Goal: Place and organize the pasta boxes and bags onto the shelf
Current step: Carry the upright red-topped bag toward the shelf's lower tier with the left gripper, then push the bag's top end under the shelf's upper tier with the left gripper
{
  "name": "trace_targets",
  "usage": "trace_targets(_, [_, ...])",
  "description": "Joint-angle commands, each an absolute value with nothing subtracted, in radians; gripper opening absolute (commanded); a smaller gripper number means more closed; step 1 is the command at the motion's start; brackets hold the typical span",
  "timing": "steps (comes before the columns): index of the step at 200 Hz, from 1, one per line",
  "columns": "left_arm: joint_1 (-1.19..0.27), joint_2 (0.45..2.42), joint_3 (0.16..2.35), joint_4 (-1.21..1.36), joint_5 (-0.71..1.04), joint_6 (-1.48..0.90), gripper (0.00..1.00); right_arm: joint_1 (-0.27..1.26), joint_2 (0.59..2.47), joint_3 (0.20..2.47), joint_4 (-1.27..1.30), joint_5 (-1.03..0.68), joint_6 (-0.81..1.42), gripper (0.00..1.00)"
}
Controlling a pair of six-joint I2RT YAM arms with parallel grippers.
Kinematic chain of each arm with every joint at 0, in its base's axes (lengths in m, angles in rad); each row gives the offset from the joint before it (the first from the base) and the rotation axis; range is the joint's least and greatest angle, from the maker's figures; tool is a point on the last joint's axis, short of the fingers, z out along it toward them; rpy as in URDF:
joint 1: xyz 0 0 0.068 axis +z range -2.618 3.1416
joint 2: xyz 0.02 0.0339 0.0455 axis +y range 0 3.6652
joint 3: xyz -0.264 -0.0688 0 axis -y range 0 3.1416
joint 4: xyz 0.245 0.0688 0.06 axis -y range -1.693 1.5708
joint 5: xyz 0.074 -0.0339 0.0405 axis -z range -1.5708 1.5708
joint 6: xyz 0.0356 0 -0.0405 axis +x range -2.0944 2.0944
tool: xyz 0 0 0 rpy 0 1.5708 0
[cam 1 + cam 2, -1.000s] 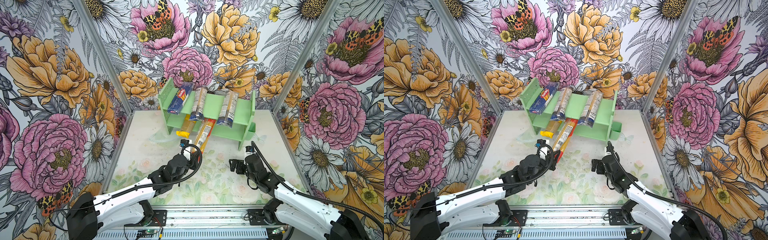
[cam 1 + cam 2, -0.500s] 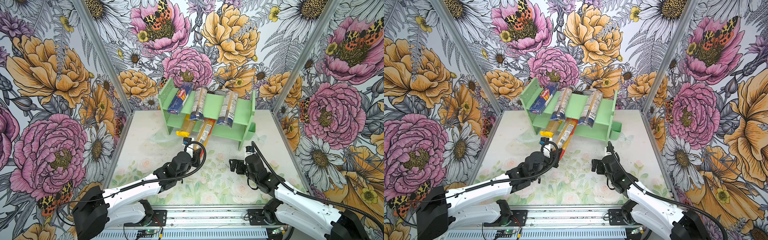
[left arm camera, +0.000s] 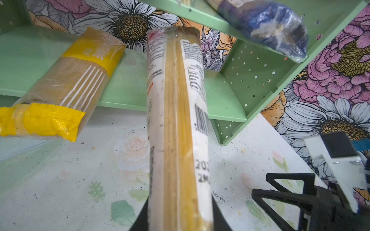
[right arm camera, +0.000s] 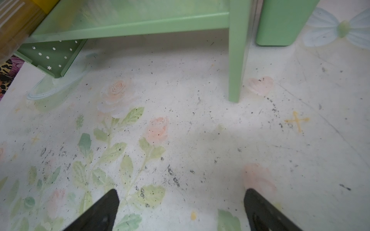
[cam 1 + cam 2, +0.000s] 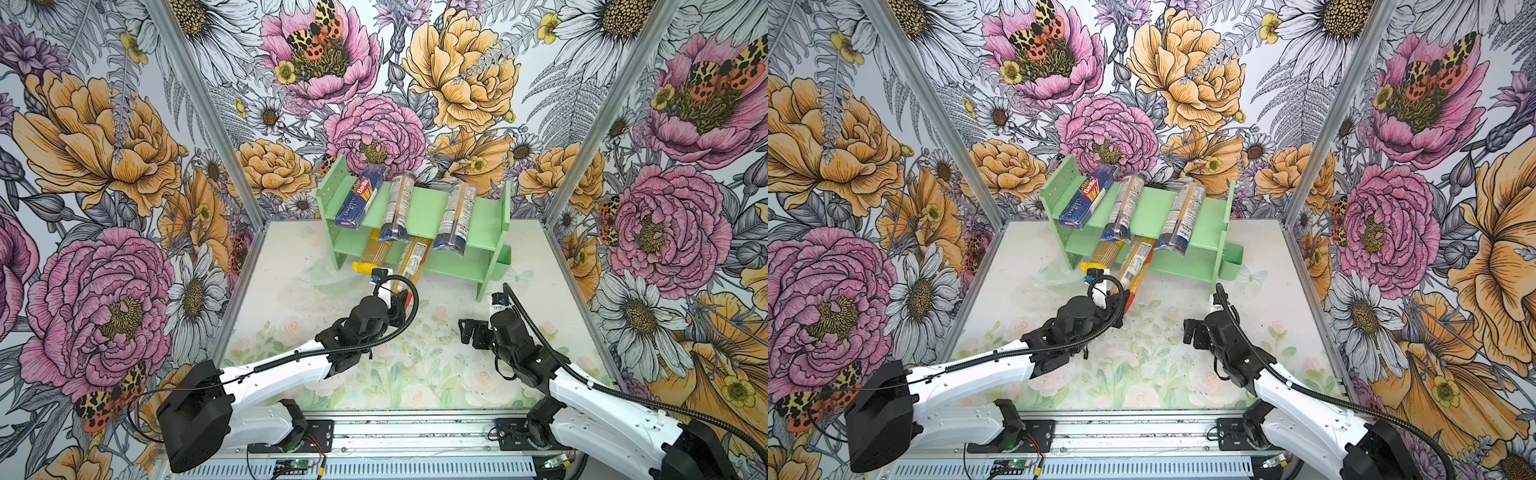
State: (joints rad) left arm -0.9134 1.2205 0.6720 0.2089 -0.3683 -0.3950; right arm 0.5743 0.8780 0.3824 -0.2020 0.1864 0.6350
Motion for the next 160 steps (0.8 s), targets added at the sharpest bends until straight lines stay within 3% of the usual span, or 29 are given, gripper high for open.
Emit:
trace_targets(1, [-0.902, 1.206, 0.750, 0.437, -0.362, -0.400, 0.00, 0.568, 0.862, 0.380, -0.207, 0.185, 0.633, 0.99])
trace_targets(160, [-0.803, 1.302, 0.693, 0.671, -0.216, -0.603, 0.00, 0.566, 0.848, 0.378, -0.220, 0.190, 0.632, 0.99])
